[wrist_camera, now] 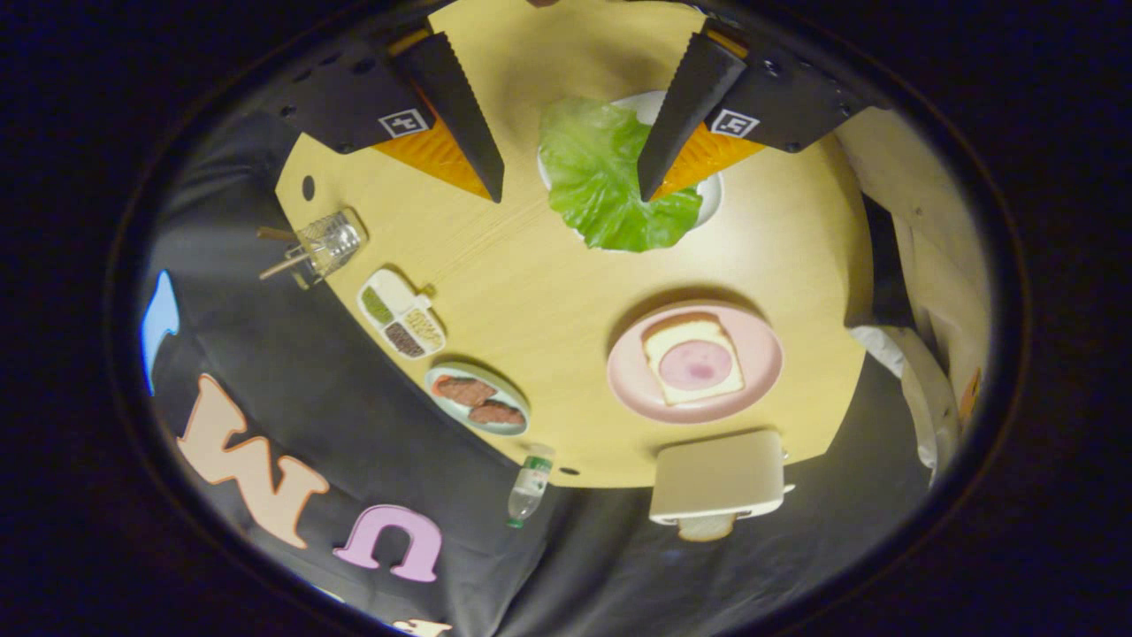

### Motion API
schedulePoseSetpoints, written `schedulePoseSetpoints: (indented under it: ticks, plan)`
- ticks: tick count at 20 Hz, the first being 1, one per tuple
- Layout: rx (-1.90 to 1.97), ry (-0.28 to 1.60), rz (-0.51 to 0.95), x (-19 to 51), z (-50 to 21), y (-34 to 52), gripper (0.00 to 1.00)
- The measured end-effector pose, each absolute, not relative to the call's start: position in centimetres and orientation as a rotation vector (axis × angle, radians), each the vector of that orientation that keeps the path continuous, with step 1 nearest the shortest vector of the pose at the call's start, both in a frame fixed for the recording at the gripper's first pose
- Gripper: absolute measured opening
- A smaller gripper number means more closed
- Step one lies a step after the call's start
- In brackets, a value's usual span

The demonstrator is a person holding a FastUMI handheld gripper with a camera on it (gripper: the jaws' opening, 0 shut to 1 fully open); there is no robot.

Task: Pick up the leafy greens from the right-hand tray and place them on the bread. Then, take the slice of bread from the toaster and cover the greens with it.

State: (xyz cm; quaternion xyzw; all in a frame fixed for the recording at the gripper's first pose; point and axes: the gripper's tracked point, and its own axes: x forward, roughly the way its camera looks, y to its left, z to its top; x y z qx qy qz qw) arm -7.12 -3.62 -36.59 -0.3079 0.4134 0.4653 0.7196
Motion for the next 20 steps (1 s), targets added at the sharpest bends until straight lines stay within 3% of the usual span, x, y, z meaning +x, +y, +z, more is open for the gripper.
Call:
schedulePoseSetpoints:
  ticks: [14,20]
  plan:
    - [-0.787,1.201,1.179,-10.4,-43.8,-4.3,0.99]
    - [-0.733,1.283,1.163,-10.3,-44.1,-4.2,0.93]
